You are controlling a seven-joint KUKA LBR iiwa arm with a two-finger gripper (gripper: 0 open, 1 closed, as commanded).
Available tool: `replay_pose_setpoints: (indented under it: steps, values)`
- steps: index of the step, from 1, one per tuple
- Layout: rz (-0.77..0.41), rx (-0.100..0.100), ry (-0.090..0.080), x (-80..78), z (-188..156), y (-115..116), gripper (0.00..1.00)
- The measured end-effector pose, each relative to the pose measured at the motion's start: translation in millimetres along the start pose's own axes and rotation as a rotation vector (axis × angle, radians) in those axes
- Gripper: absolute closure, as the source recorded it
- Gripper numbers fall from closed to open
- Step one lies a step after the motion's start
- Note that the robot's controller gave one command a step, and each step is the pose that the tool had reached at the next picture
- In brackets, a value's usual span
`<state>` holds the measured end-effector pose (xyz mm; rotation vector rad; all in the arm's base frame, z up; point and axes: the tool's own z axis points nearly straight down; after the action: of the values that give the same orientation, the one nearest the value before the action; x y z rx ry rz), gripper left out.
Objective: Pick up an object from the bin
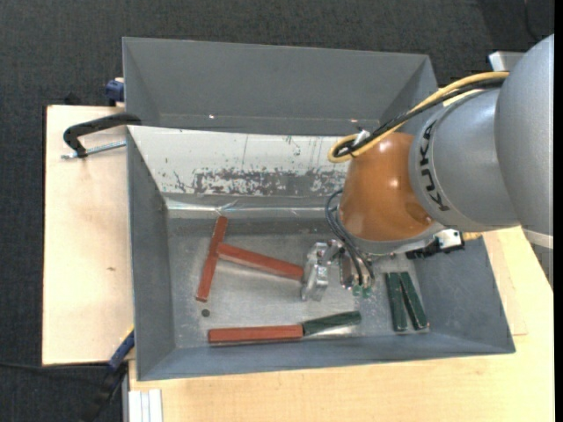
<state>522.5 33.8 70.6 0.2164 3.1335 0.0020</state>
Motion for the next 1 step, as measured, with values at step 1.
replay_pose_setpoints:
  steps: [1]
  values:
    - [0.000, 0.000, 0.000, 0.0, 0.0, 0.1, 0.00]
